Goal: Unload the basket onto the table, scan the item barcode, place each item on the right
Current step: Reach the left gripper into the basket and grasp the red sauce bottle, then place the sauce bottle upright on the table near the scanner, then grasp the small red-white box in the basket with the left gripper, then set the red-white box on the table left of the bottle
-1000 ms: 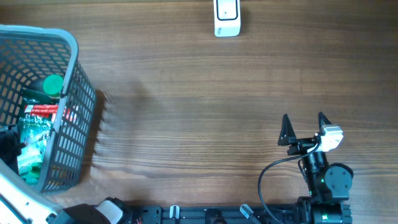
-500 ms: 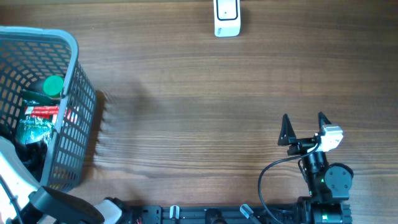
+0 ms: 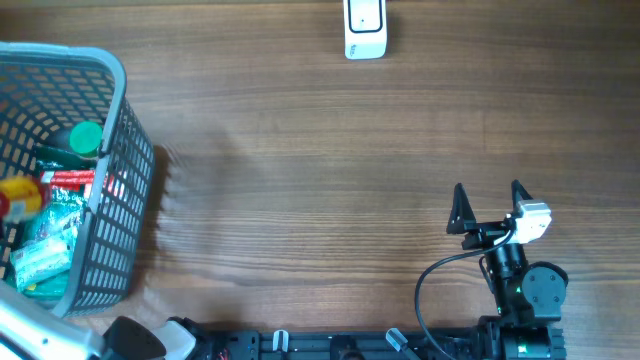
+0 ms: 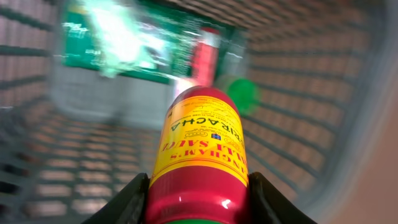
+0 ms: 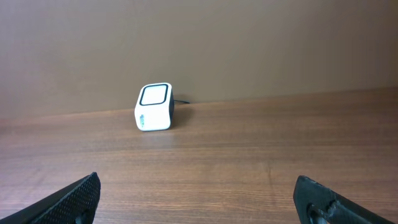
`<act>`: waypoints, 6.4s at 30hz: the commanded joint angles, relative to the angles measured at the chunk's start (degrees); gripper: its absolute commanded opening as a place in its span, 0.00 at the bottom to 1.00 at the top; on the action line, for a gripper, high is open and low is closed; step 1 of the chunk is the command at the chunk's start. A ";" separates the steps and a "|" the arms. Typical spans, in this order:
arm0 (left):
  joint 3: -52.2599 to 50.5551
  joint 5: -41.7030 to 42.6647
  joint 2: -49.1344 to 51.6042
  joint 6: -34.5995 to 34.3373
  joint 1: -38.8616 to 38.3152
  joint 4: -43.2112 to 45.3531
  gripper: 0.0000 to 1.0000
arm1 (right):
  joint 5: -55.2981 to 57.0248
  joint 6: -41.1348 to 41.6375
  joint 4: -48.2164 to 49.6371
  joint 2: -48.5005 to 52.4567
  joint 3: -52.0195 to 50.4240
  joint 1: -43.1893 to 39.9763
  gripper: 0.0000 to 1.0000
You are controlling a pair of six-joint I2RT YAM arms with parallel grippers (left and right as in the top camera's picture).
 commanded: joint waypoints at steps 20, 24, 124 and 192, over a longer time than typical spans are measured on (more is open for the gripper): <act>8.92 -14.88 32.87 -6.05 -86.71 4.59 0.33 | -0.68 -1.11 0.37 -0.31 -0.07 0.28 1.00; 8.90 -15.28 39.15 -5.92 -86.84 6.88 0.33 | -0.68 -1.09 0.37 -0.31 -0.07 0.28 1.00; -48.33 -3.04 17.51 4.55 -12.72 45.38 0.04 | -0.68 -1.09 0.37 -0.31 -0.07 0.28 1.00; -57.66 -6.60 15.78 -13.60 -76.39 48.85 0.72 | -0.68 -1.09 0.37 -0.31 -0.07 0.28 1.00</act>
